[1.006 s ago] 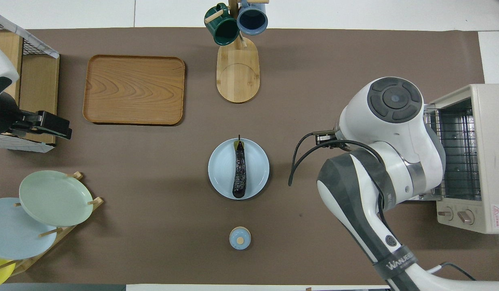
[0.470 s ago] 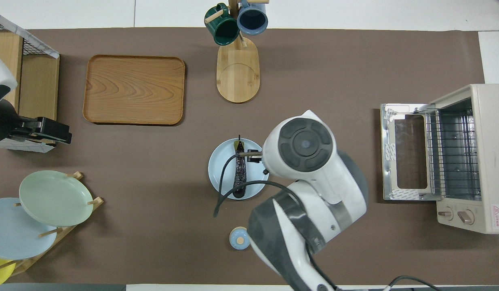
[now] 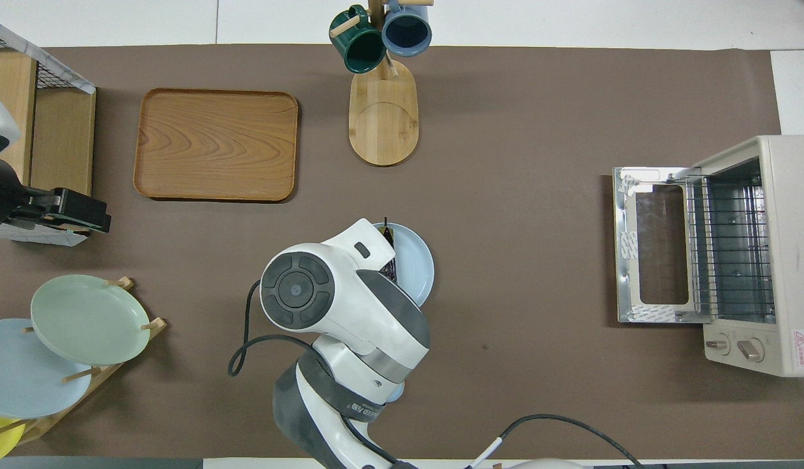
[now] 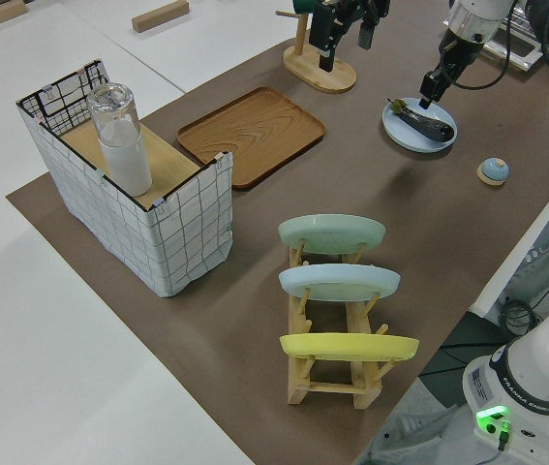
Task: Put eggplant into oven
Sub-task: 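Grasp the eggplant on the blue plate with the right gripper and lift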
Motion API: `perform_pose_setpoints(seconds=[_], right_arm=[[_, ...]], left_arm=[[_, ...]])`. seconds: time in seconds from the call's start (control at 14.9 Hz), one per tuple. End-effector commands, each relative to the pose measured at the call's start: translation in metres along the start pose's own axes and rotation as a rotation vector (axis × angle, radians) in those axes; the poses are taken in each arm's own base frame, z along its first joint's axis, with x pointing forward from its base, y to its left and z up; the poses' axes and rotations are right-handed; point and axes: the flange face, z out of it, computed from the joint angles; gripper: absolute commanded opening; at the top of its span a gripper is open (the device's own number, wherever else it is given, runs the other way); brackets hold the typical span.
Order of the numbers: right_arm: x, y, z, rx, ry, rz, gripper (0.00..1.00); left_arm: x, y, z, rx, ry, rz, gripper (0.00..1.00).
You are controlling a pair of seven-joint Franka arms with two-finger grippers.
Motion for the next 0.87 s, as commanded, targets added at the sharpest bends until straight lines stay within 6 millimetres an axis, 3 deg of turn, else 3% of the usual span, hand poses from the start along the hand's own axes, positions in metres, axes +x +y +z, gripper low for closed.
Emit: perform_pose_setpoints(seconds=[0.0,0.27,0.54,0.81], right_arm=[[-0.002,-0.018,0.014,0.019,0.036,-0.017,0.46],[-0.005,-0.024,0.023,0.070,0.071,-0.043,0.50],[-0.008,-0.011,0.054,0.075,0.077,-0.109,0.53],[-0.012,-0.005,0.068,0.084,0.086,-0.144,0.53]], left_arm=[[0.003,-0.005,-0.008,0.017,-0.007,-0.016,1.00],[0.001,-0.008,0.001,0.018,-0.008,-0.015,1.00],[0.004,-0.008,0.006,0.017,-0.027,-0.016,1.00],[0.002,-0.009,0.005,0.017,-0.027,-0.019,1.00]])
